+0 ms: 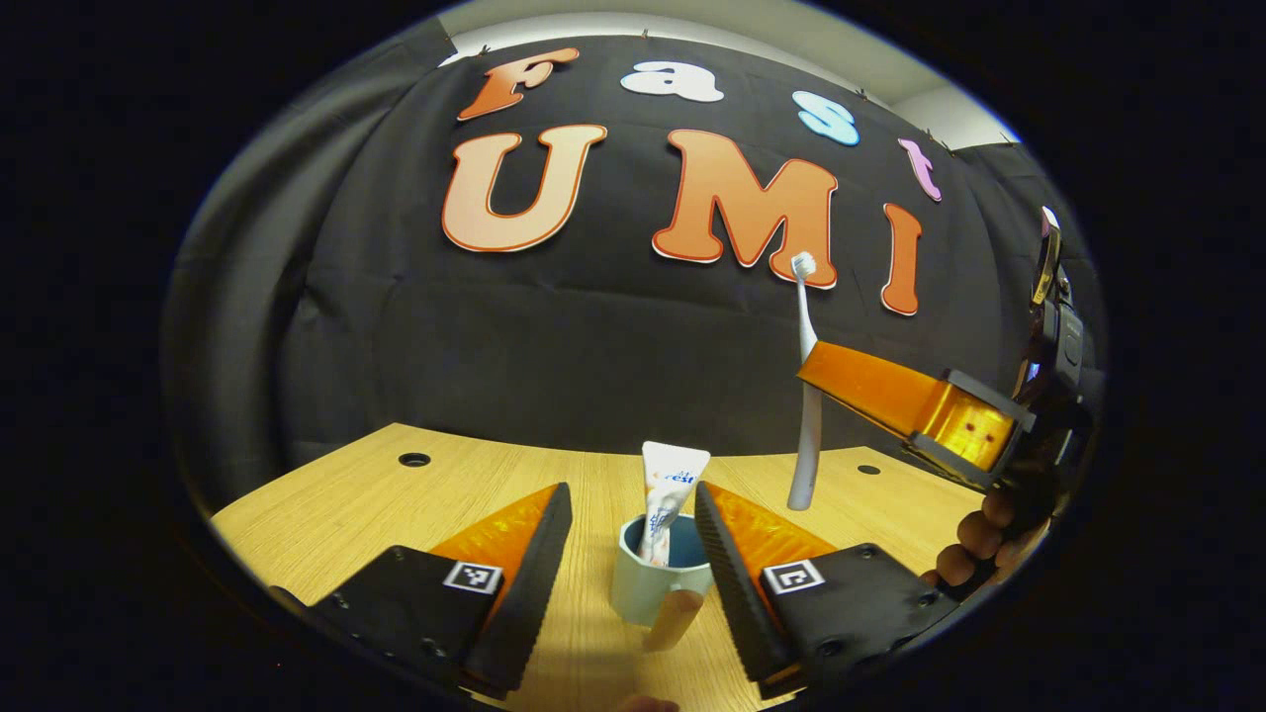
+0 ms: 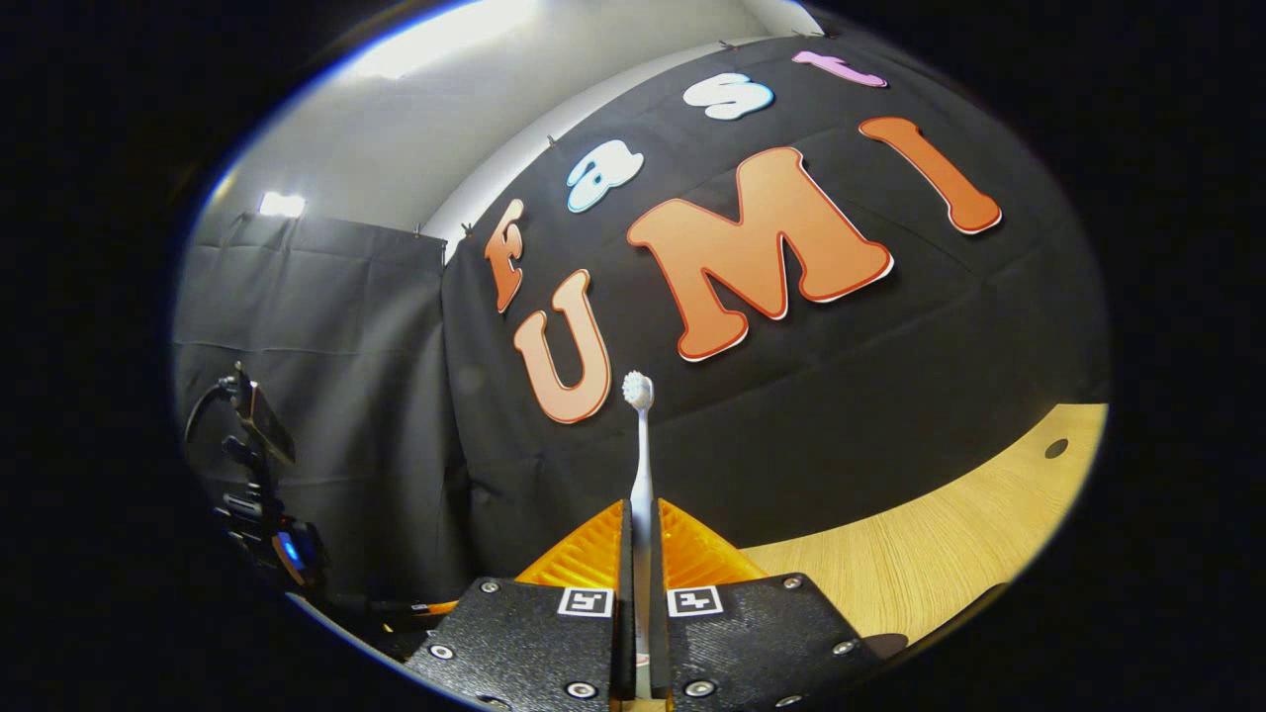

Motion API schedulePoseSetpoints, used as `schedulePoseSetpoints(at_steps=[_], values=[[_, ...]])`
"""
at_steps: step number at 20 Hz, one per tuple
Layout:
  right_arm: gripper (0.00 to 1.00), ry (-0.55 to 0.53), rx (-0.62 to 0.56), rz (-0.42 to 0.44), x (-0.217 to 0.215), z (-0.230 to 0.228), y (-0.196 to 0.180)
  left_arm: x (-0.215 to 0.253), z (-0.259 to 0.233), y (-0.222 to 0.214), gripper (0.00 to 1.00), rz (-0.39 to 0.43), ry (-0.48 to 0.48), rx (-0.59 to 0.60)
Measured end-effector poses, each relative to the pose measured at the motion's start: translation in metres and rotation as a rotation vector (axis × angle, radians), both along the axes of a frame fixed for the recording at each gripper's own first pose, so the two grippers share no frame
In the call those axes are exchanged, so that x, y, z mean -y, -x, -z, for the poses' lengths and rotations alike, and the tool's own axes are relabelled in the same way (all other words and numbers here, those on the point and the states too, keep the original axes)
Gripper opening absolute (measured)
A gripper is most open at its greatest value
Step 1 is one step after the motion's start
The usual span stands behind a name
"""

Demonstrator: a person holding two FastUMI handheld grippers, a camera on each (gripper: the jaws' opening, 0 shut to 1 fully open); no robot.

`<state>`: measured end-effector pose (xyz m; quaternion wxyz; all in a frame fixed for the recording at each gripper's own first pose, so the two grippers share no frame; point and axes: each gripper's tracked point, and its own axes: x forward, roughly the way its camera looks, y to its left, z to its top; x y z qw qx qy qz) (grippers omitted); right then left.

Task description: Put the toothbrush and toothpaste on the desktop into the cup, then pick up the cup and place it on the coaster on the desktop.

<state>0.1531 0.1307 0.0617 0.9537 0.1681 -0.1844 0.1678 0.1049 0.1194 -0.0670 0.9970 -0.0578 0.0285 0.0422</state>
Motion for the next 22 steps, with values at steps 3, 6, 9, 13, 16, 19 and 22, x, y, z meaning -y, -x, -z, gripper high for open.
schedulePoseSetpoints(at_steps=[3, 6, 9, 13, 16, 19, 22], values=[[0.06, 0.013, 0.009, 0.0, -0.008, 0.005, -0.006, -0.009, -0.003, 0.01, 0.89, -0.031, -0.013, -0.002], [0.06, 0.006, 0.023, -0.001, -0.015, 0.01, -0.017, -0.015, -0.007, 0.019, 0.96, -0.05, -0.019, 0.008], [0.06, -0.007, 0.003, -0.014, -0.023, 0.02, -0.028, -0.022, -0.01, 0.026, 0.96, -0.069, -0.032, 0.015], [0.06, -0.009, -0.017, -0.011, -0.025, 0.03, -0.036, -0.029, -0.007, 0.026, 0.96, -0.084, -0.032, 0.015], [0.07, 0.023, -0.017, -0.008, -0.027, 0.036, -0.037, -0.027, 0.0, 0.023, 0.98, -0.076, -0.01, -0.004], [0.08, 0.045, -0.008, -0.004, -0.029, 0.041, -0.039, -0.022, 0.002, 0.021, 0.96, -0.07, 0.014, -0.018], [0.08, 0.031, -0.02, -0.006, -0.028, 0.048, -0.043, -0.02, 0.001, 0.021, 0.96, -0.072, 0.018, -0.02]])
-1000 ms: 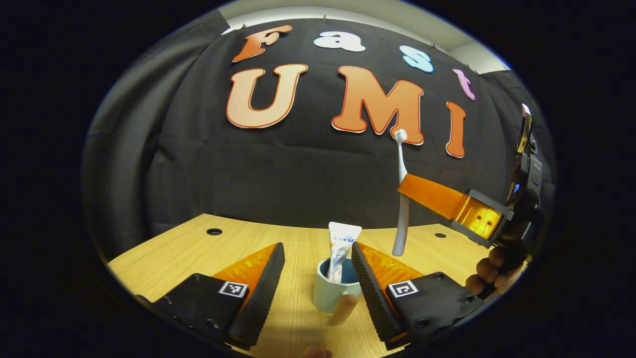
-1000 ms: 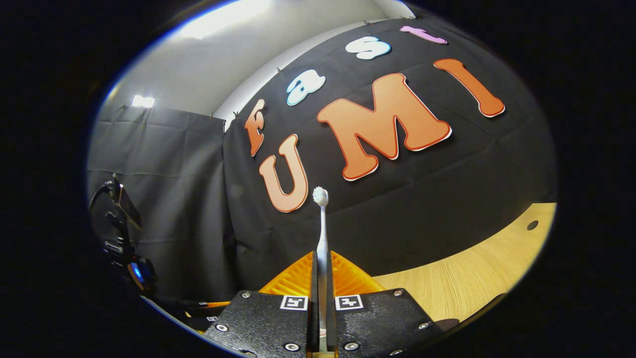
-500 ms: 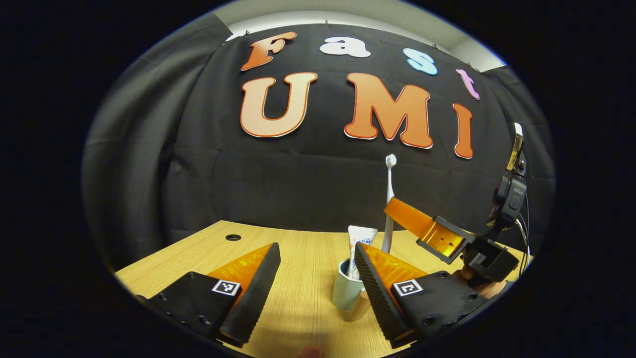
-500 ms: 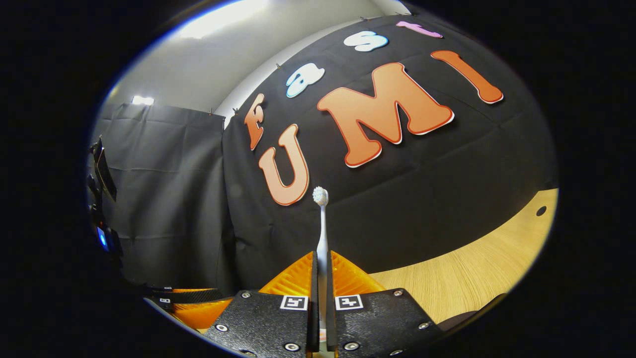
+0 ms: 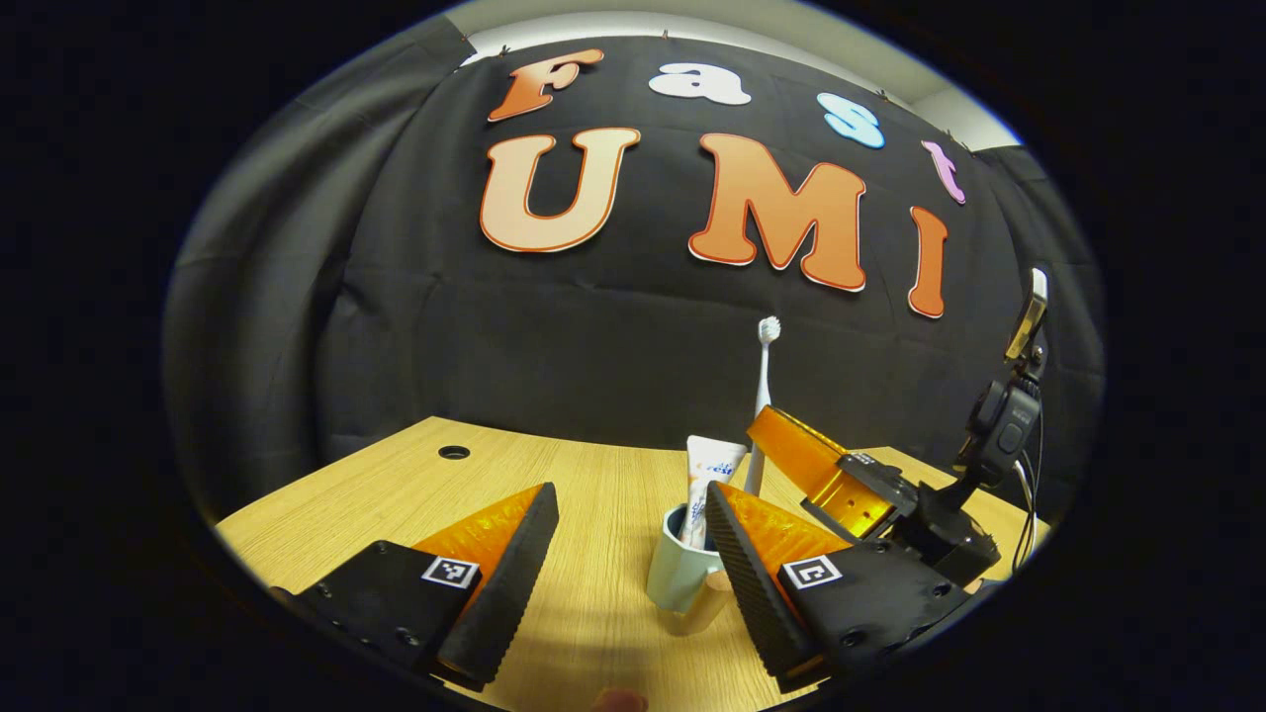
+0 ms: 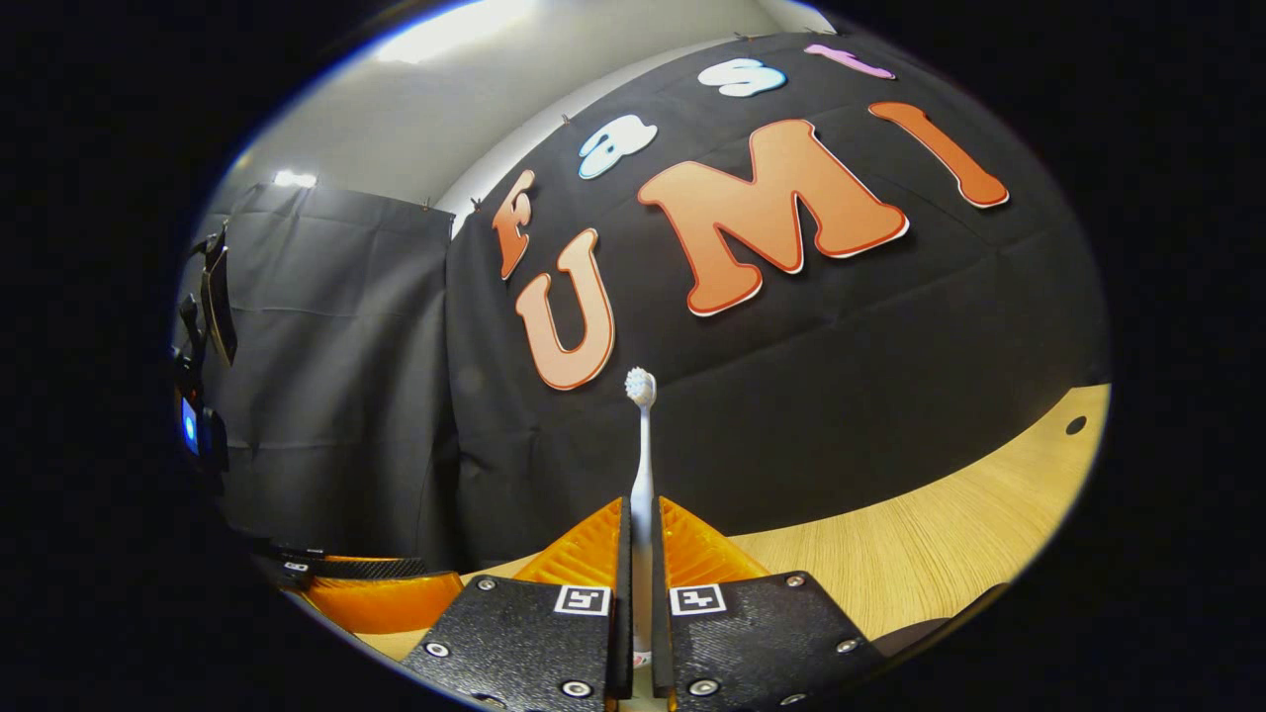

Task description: Put the toothbrush and toothpaste on the desktop into the cup, then pick up the cup and place it on the coaster on the desktop.

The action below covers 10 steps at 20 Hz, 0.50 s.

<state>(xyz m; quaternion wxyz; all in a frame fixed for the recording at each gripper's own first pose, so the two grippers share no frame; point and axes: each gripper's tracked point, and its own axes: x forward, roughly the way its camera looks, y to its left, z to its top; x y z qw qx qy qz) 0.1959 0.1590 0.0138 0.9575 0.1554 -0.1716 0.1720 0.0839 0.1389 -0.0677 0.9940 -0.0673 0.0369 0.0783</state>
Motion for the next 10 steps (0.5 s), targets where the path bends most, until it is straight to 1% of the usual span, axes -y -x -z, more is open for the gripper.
schedulePoseSetpoints(at_steps=[3, 4, 6, 8, 10], values=[[0.08, 0.009, -0.013, 0.007, 0.002, 0.006, 0.0, -0.001, 0.001, 0.001, 0.96, -0.008, 0.002, -0.007], [0.08, 0.015, -0.018, 0.017, 0.004, 0.007, 0.0, 0.001, 0.002, -0.001, 0.96, 0.005, 0.014, -0.013], [0.11, 0.016, -0.01, 0.024, 0.011, 0.004, 0.006, 0.01, 0.007, -0.007, 0.96, 0.047, 0.066, -0.047], [0.12, 0.011, -0.002, 0.031, 0.019, -0.002, 0.011, 0.01, 0.009, -0.01, 0.96, 0.064, 0.101, -0.085], [0.12, 0.017, 0.011, 0.04, 0.028, -0.009, 0.02, 0.01, 0.008, -0.013, 0.96, 0.077, 0.115, -0.113]])
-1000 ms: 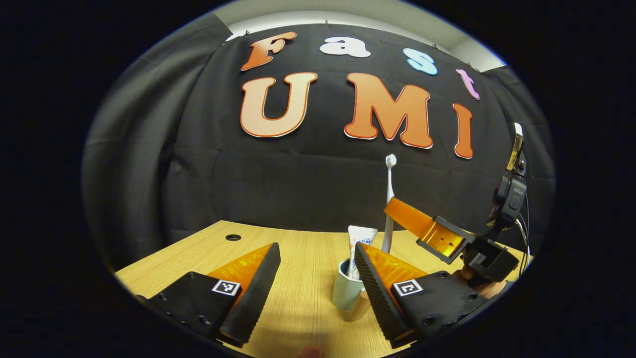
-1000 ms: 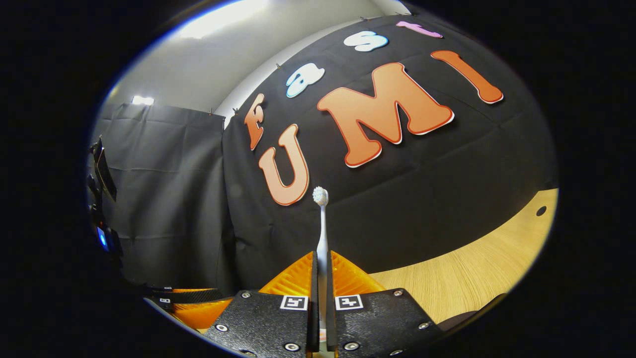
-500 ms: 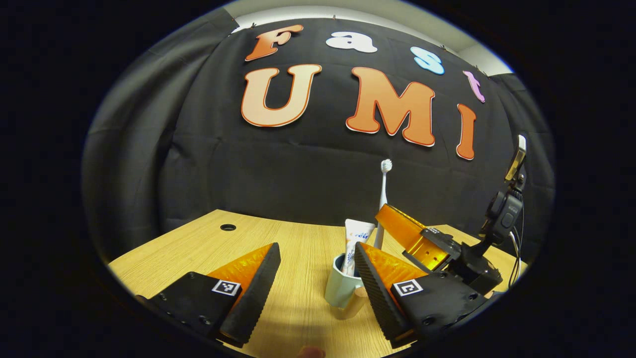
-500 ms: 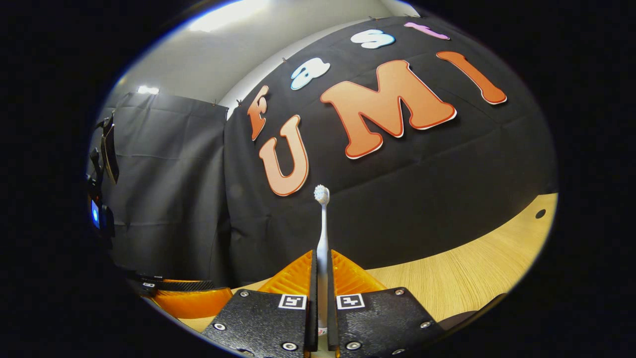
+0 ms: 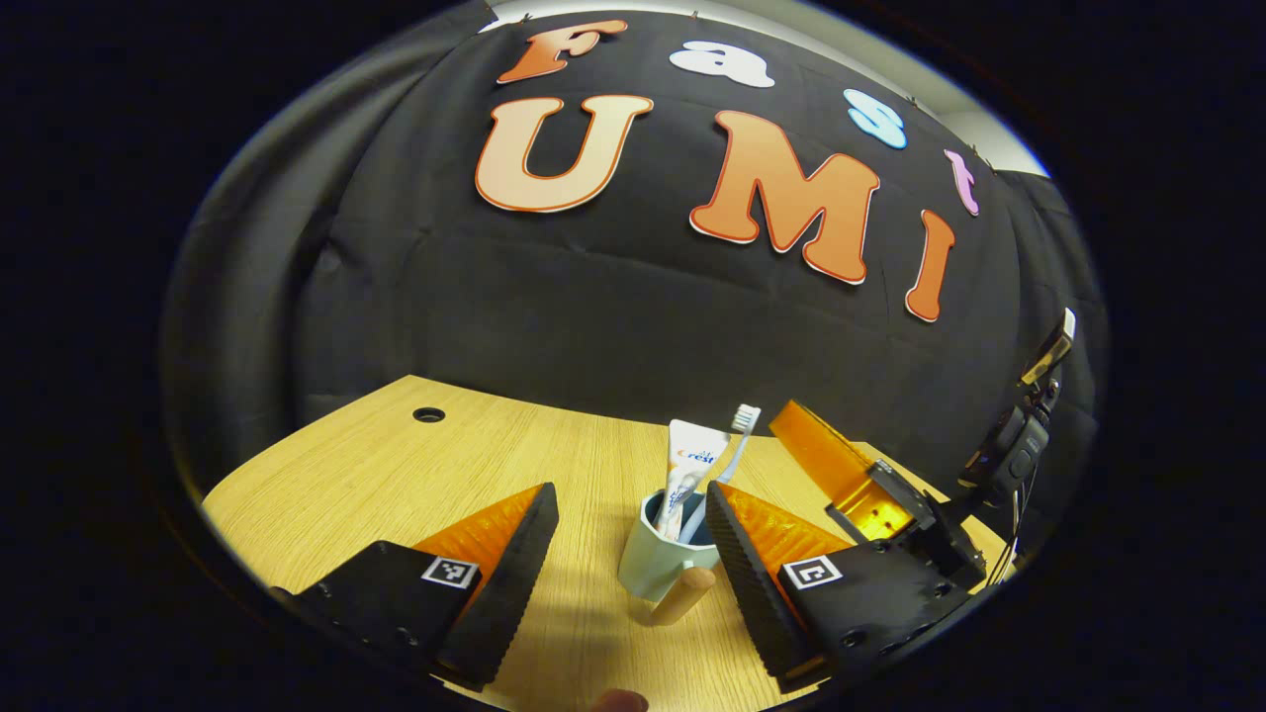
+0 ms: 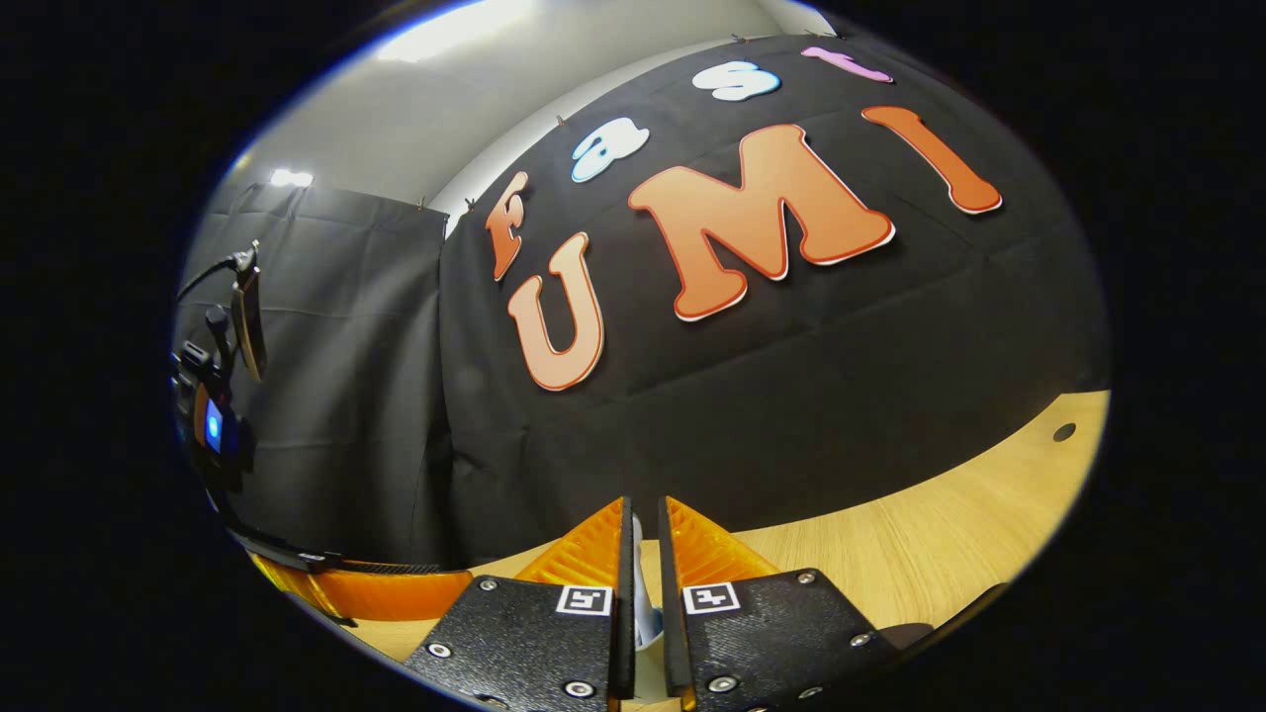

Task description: Put the toothbrush and toothpaste on the desktop into the cup, then pick up the cup and place it on the coaster on the desktop.

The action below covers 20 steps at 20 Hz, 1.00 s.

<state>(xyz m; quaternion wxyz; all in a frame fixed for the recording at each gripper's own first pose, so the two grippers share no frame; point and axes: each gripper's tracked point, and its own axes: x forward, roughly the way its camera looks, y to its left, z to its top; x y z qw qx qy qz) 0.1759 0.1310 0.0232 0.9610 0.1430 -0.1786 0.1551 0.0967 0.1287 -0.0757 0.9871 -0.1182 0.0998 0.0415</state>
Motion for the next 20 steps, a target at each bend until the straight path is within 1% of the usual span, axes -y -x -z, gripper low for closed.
schedulePoseSetpoints(at_steps=[2, 4, 5, 6, 9, 11, 12, 13, 14, 15, 18, 19, 20], values=[[0.16, 0.023, 0.004, 0.014, 0.01, -0.006, 0.007, 0.001, -0.003, -0.002, 0.97, 0.011, 0.006, -0.029], [0.22, 0.062, 0.018, 0.027, 0.02, -0.012, 0.019, 0.002, -0.008, -0.002, 0.98, 0.03, 0.018, -0.06], [0.16, 0.081, 0.026, 0.032, 0.024, -0.014, 0.024, 0.007, -0.012, -0.003, 0.98, 0.049, 0.021, -0.076], [0.27, 0.097, 0.03, 0.041, 0.028, -0.018, 0.029, 0.01, -0.018, -0.003, 0.99, 0.062, 0.02, -0.089], [0.38, 0.12, 0.026, 0.061, 0.041, -0.025, 0.044, 0.014, -0.029, -0.008, 0.99, 0.102, -0.014, -0.143], [0.46, 0.114, 0.01, 0.035, 0.044, -0.026, 0.055, 0.018, -0.041, -0.013, 0.99, 0.14, -0.041, -0.16], [0.55, 0.109, -0.001, 0.028, 0.047, -0.025, 0.059, 0.019, -0.044, -0.016, 0.99, 0.159, -0.049, -0.178], [0.68, 0.109, -0.009, 0.029, 0.052, -0.025, 0.062, 0.021, -0.047, -0.017, 1.0, 0.179, -0.054, -0.193], [0.68, 0.118, -0.012, 0.036, 0.057, -0.025, 0.066, 0.023, -0.049, -0.019, 0.99, 0.199, -0.054, -0.213], [0.73, 0.133, -0.012, 0.049, 0.063, -0.025, 0.069, 0.026, -0.049, -0.02, 0.99, 0.221, -0.048, -0.236], [0.81, 0.197, 0.006, 0.063, 0.072, -0.023, 0.088, 0.03, -0.048, -0.017, 1.0, 0.262, -0.017, -0.314], [0.85, 0.21, 0.012, 0.064, 0.075, -0.022, 0.093, 0.031, -0.046, -0.017, 1.0, 0.275, -0.004, -0.346], [0.87, 0.218, 0.014, 0.064, 0.078, -0.022, 0.098, 0.033, -0.04, -0.019, 1.0, 0.29, 0.009, -0.385]])
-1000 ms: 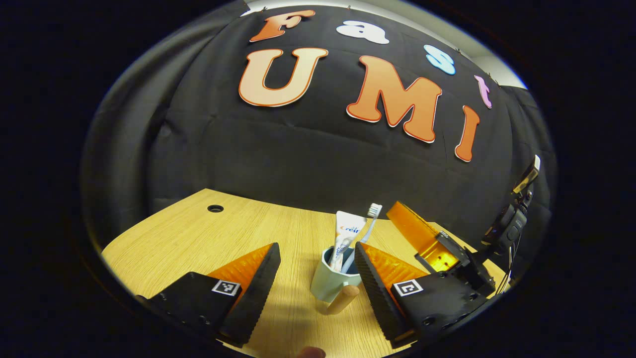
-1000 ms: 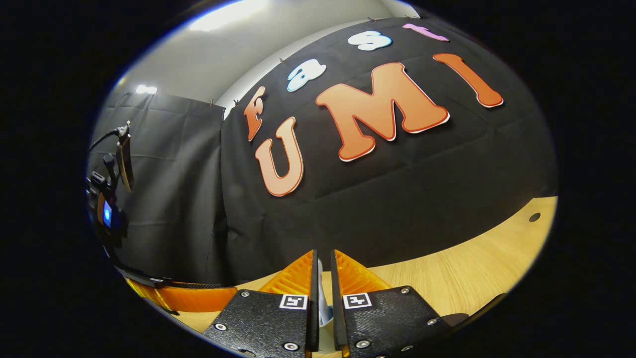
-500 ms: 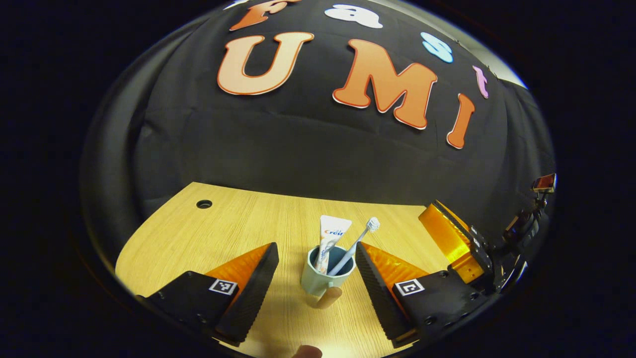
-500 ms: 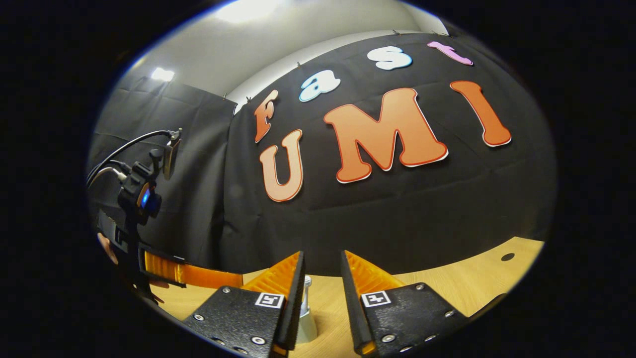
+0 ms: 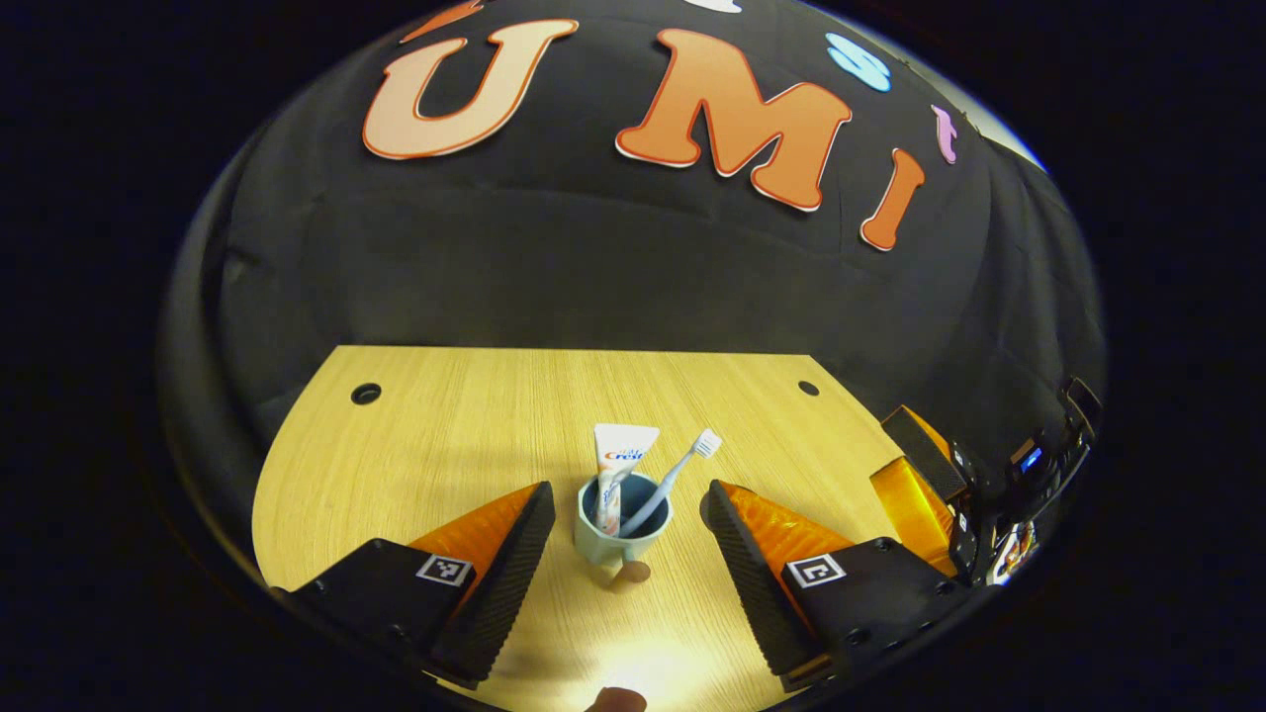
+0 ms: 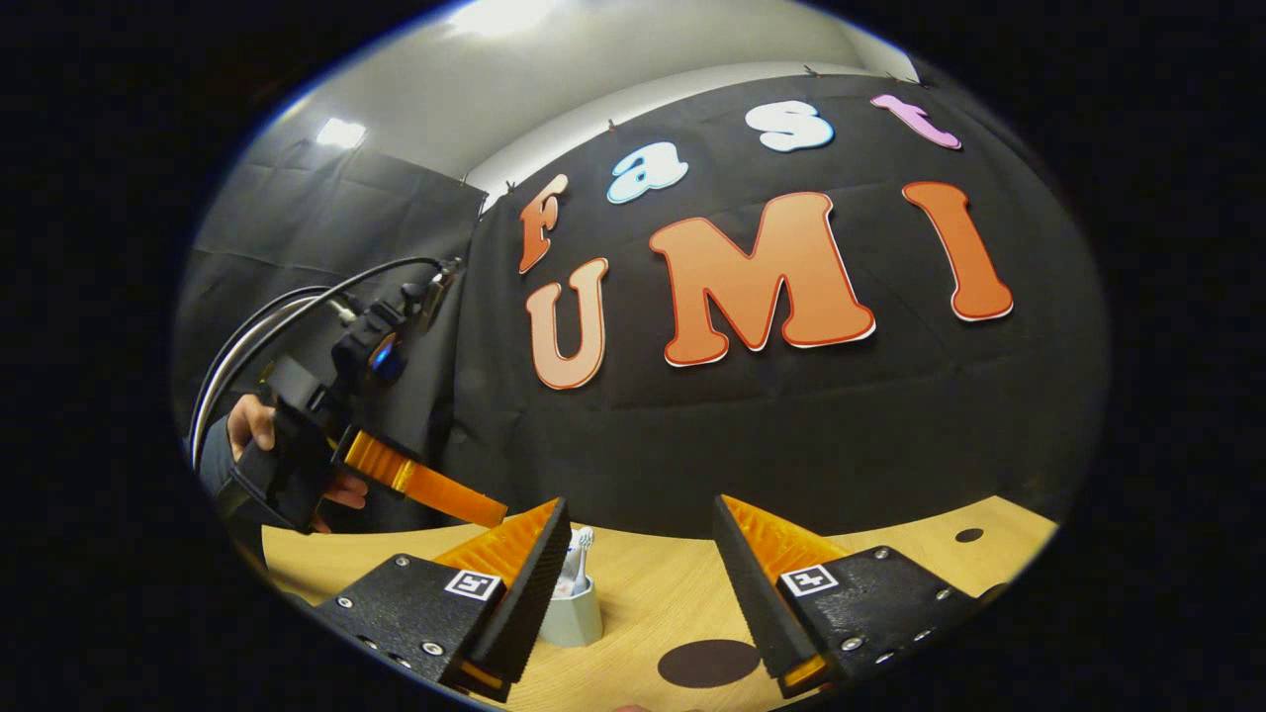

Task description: Put the toothbrush and toothpaste on the desktop into the cup, then pick up the cup and place it on the coaster on the desktop.

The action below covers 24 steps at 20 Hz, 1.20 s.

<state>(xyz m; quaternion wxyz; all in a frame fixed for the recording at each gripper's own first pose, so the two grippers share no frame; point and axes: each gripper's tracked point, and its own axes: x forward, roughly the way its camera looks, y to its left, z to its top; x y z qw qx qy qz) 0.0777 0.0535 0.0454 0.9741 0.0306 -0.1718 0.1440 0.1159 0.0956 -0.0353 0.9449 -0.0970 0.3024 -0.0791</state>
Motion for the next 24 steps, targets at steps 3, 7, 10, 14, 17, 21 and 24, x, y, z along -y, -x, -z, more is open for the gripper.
schedulePoseSetpoints(at_steps=[3, 7, 10, 14, 17, 21, 24], values=[[0.94, -0.005, -0.01, 0.003, 0.013, -0.001, 0.015, 0.002, 0.021, -0.001, 1.0, 0.019, 0.019, -0.115], [0.95, -0.019, -0.01, 0.038, 0.036, -0.002, 0.033, 0.003, 0.044, -0.001, 1.0, 0.029, -0.009, -0.254], [0.96, 0.022, -0.001, 0.113, 0.057, 0.003, 0.041, 0.009, 0.059, -0.002, 1.0, 0.042, -0.005, -0.343], [0.96, 0.017, -0.02, 0.131, 0.069, 0.012, 0.048, 0.016, 0.086, -0.005, 1.0, 0.036, 0.013, -0.435], [0.96, 0.0, -0.045, 0.144, 0.079, 0.019, 0.048, 0.017, 0.097, -0.008, 1.0, 0.037, -0.003, -0.469], [0.96, -0.023, -0.05, 0.15, 0.086, 0.021, 0.052, 0.019, 0.117, -0.009, 0.99, 0.041, -0.037, -0.534], [0.96, -0.03, -0.056, 0.158, 0.089, 0.027, 0.052, 0.023, 0.13, -0.012, 0.88, 0.035, -0.04, -0.577]])
